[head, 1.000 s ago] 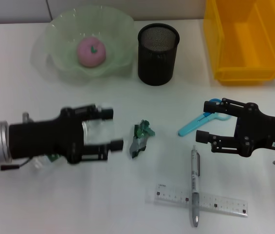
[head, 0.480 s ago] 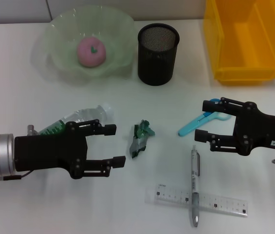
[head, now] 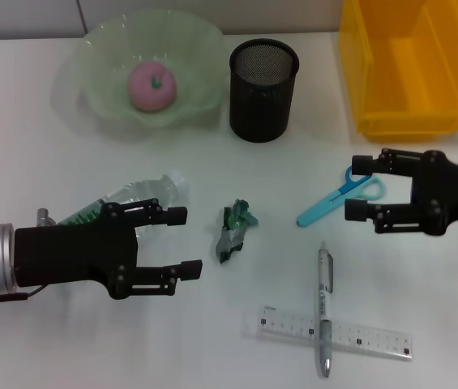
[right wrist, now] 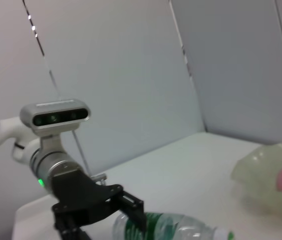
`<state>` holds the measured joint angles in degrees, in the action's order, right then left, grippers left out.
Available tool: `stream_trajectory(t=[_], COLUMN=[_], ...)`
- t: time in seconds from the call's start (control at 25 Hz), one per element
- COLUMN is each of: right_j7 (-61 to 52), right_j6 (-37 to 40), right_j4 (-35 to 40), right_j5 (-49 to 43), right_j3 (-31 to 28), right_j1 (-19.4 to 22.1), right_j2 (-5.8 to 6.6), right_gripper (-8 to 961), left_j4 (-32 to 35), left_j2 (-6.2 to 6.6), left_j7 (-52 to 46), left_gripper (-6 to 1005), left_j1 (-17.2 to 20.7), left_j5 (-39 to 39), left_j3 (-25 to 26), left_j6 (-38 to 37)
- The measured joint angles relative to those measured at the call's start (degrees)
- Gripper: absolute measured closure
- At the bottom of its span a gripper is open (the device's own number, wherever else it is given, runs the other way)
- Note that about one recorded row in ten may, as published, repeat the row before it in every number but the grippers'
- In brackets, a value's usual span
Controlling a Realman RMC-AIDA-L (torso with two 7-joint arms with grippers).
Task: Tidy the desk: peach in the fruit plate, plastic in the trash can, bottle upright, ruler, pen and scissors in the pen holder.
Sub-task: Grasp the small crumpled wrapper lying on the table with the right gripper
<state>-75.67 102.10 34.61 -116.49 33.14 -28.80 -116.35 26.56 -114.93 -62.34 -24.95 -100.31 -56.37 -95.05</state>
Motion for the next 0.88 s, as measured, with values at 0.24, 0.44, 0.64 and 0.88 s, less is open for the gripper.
stream_trajectory(t=[0.24,0.44,0.64,0.88], right_j7=[-15.4,-20.4,-21.6,-22.4], right_j6=[4.9,5.4,2.7,-2.5], right_j4=[11.5,13.1,13.5,14.7], right_j5=[-7.1,-14.4,-18.1,-18.4], right_j3=[4.4,7.8,12.0,19.0], right_j1=[-5.8,-12.7,-16.8,-19.0], right_j2=[1.45,2.23,1.80,-0.07], right_gripper=[137,137,136,136], left_j4=[0.0,0.1,0.6,1.1], left_j2=[0.42,0.68,0.88,1.52], left_j7=[-0.3,-0.5,-1.2,-1.6], left_gripper=[198,198,198,198], left_j1=[0.2,0.3,0.2,0.0], left_j5=[0.0,-0.1,-0.3,-0.4], left_j3=[0.0,-0.2,0.1,0.5], left_j6=[-0.1,-0.4,-0.5,0.0])
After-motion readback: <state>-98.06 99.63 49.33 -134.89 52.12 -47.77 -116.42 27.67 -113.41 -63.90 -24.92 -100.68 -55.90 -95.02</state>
